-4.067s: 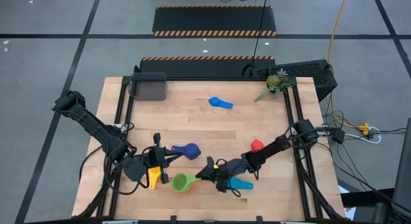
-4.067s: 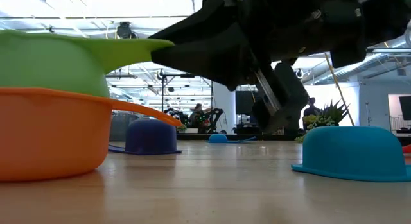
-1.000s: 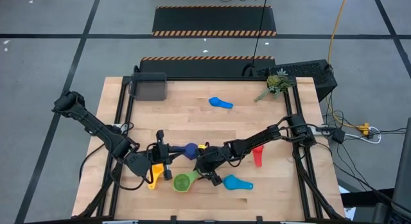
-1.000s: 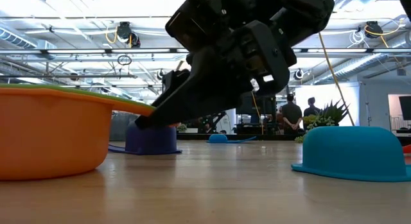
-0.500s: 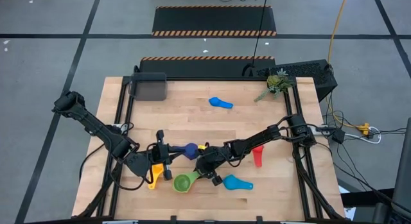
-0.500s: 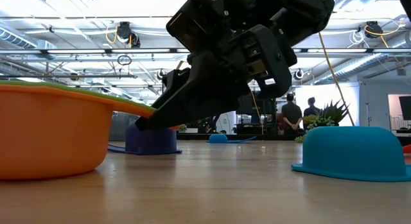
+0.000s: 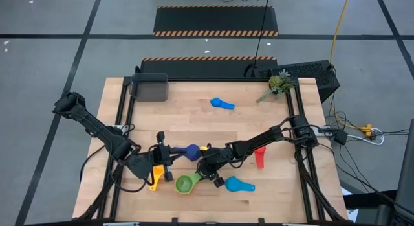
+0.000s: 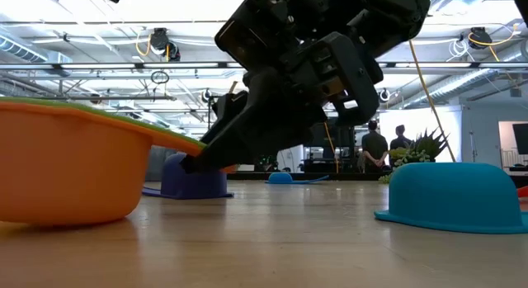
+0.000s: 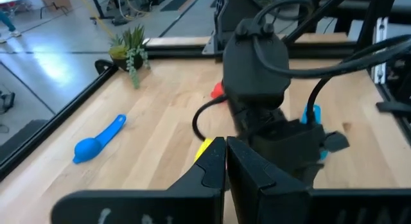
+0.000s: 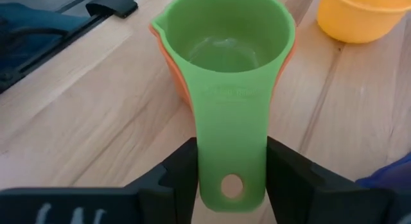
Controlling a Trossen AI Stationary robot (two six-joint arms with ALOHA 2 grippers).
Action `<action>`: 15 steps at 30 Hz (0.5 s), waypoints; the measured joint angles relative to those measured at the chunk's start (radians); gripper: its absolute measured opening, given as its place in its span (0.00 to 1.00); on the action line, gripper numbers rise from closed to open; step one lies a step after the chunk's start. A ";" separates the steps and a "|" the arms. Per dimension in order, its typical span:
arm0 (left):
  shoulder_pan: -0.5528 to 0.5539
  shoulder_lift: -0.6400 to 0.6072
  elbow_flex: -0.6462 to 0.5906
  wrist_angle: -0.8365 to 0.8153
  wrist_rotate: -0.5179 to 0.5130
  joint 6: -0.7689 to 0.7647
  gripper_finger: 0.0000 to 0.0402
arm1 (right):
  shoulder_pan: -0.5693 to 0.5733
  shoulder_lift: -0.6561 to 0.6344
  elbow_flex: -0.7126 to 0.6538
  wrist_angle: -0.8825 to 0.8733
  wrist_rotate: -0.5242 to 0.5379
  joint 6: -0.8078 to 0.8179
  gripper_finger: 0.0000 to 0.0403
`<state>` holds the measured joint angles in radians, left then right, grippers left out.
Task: Nest measuring cups in basket
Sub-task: Stack the green measuring cup on top of the orange measuring cup, then stack the purple measuring cup on top of the green measuring cup
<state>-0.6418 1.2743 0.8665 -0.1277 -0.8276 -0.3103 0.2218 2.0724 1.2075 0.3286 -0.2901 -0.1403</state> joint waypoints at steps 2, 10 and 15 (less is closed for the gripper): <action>0.002 0.000 0.000 -0.055 0.000 -0.044 0.05 | 0.000 0.000 0.000 0.000 0.000 0.009 0.38; 0.006 0.010 0.000 -0.255 0.001 -0.195 0.06 | 0.000 -0.014 -0.001 -0.009 0.000 0.049 0.54; 0.021 0.046 0.000 -0.282 0.003 -0.230 0.16 | 0.002 -0.078 -0.004 -0.121 0.004 0.049 0.58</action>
<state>-0.6208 1.3205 0.8665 -0.4097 -0.8244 -0.5401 0.2239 1.9947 1.2034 0.2080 -0.2865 -0.0912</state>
